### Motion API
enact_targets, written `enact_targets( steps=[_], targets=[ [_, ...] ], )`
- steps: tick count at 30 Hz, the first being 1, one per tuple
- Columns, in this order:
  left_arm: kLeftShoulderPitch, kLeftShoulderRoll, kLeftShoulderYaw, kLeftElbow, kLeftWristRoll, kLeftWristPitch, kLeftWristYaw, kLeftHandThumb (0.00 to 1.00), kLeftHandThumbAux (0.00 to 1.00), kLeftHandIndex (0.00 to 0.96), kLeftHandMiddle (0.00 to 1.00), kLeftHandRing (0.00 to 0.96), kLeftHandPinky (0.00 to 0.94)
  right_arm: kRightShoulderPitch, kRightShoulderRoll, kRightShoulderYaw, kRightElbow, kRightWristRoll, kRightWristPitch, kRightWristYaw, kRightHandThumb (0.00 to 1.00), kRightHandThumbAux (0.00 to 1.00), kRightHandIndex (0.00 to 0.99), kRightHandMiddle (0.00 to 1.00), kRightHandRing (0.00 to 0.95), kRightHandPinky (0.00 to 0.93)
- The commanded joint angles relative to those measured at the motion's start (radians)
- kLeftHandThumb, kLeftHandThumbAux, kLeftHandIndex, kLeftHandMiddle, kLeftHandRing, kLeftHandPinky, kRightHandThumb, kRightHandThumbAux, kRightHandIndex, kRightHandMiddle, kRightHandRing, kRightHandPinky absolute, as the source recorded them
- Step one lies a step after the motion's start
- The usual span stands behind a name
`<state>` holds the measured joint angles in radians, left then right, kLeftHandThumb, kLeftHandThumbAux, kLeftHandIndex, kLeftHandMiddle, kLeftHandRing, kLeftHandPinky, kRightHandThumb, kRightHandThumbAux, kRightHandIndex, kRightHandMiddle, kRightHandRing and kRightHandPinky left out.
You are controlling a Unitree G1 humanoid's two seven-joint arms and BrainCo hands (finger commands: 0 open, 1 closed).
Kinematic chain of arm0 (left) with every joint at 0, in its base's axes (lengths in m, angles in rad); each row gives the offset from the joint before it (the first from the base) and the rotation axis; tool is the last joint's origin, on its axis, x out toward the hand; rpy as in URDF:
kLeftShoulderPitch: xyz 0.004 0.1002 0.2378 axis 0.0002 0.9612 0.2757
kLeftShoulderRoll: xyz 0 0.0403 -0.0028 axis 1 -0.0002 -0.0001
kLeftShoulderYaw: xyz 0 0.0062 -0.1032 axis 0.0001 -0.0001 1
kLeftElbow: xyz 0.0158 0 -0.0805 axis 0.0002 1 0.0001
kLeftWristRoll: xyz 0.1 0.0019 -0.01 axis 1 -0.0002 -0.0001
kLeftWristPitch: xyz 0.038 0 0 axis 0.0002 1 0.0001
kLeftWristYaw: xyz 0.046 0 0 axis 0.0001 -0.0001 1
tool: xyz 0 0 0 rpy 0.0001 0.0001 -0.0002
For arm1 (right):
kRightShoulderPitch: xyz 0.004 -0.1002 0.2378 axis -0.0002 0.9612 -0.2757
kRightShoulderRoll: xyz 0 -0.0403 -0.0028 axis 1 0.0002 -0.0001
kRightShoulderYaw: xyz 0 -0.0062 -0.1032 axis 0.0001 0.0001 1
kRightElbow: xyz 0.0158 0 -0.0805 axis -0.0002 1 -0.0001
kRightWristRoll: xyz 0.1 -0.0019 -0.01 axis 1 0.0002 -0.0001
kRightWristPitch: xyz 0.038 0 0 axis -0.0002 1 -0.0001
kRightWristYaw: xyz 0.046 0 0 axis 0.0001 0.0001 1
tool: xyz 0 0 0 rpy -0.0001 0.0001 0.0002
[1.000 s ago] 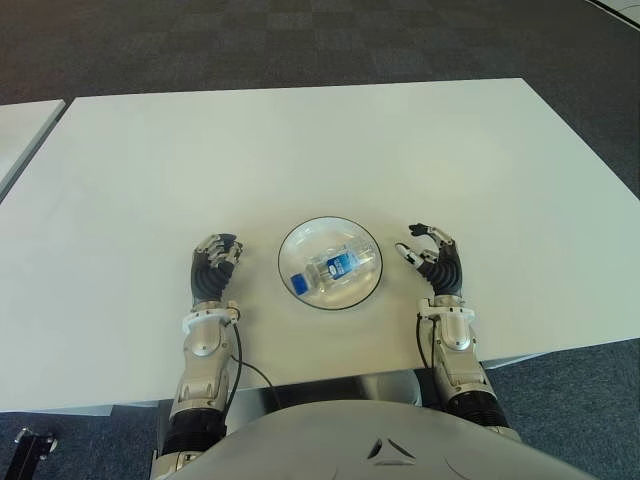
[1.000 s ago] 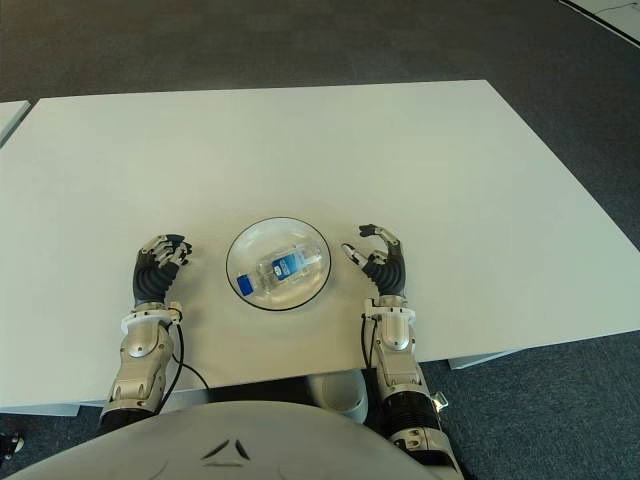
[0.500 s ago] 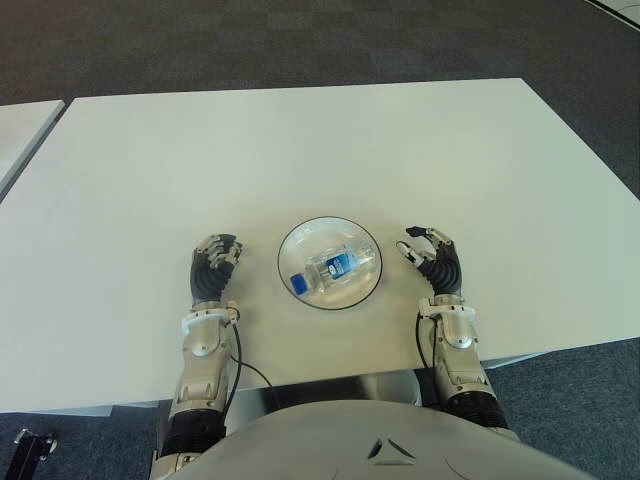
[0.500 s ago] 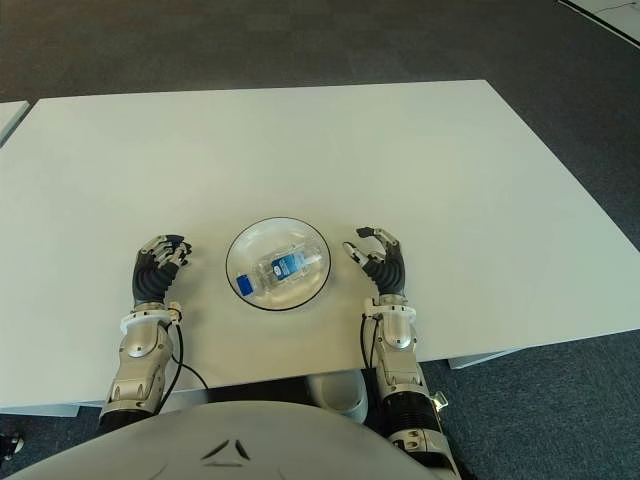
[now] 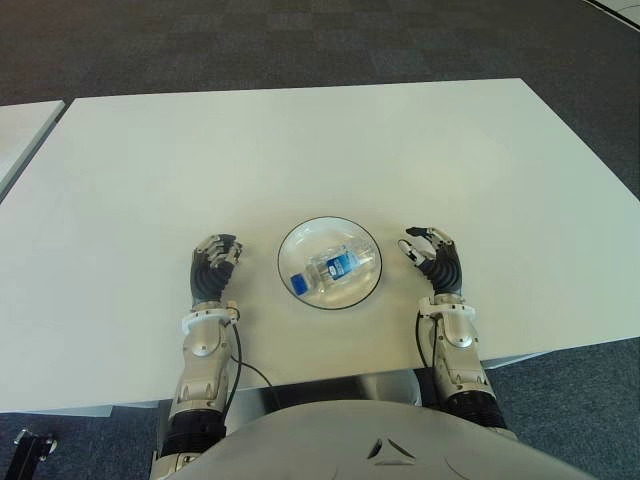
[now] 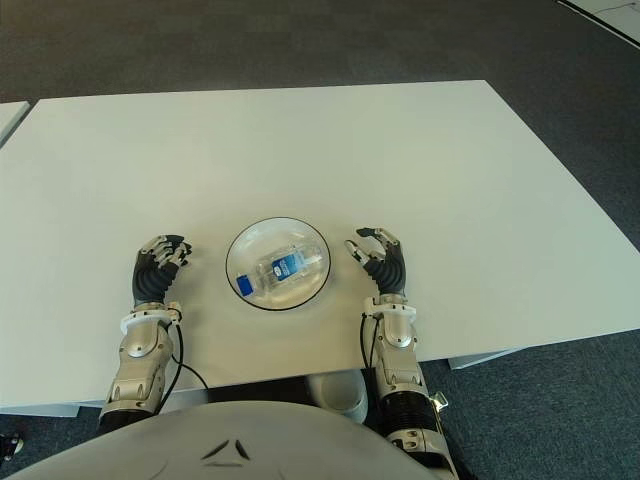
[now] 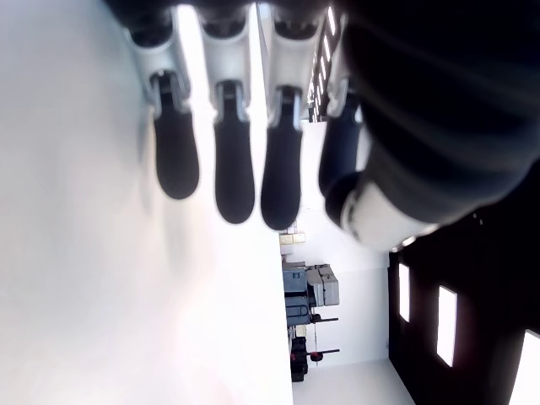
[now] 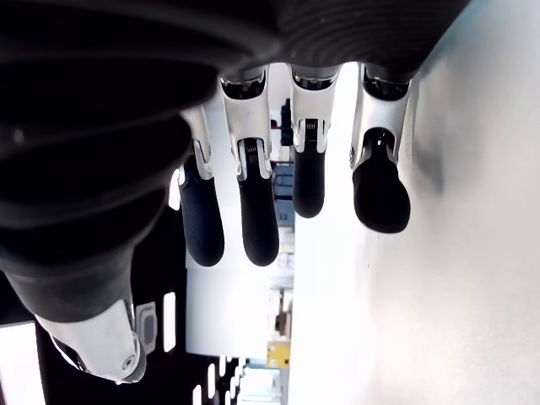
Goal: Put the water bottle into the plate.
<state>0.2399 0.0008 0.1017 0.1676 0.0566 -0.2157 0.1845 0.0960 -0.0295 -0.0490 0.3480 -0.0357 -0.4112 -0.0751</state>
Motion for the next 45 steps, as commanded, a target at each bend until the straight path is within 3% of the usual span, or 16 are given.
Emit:
enact_targets(
  steps=[1,45],
  targets=[
    [0.022,-0.008,-0.002,0.004,-0.013,0.037,-0.017,0.704,0.717,0.426,0.486,0.479,0.476,0.011,0.009,-0.002,0.025,0.007,0.050,0.002,0.702,0.729,0.436,0.760,0.755,0.750],
    [0.013,-0.002,0.007,0.023,-0.016,0.020,-0.013,0.706,0.716,0.427,0.489,0.486,0.487,0.015,-0.001,0.010,-0.020,-0.032,0.110,-0.030,0.703,0.727,0.436,0.771,0.773,0.777]
  ],
)
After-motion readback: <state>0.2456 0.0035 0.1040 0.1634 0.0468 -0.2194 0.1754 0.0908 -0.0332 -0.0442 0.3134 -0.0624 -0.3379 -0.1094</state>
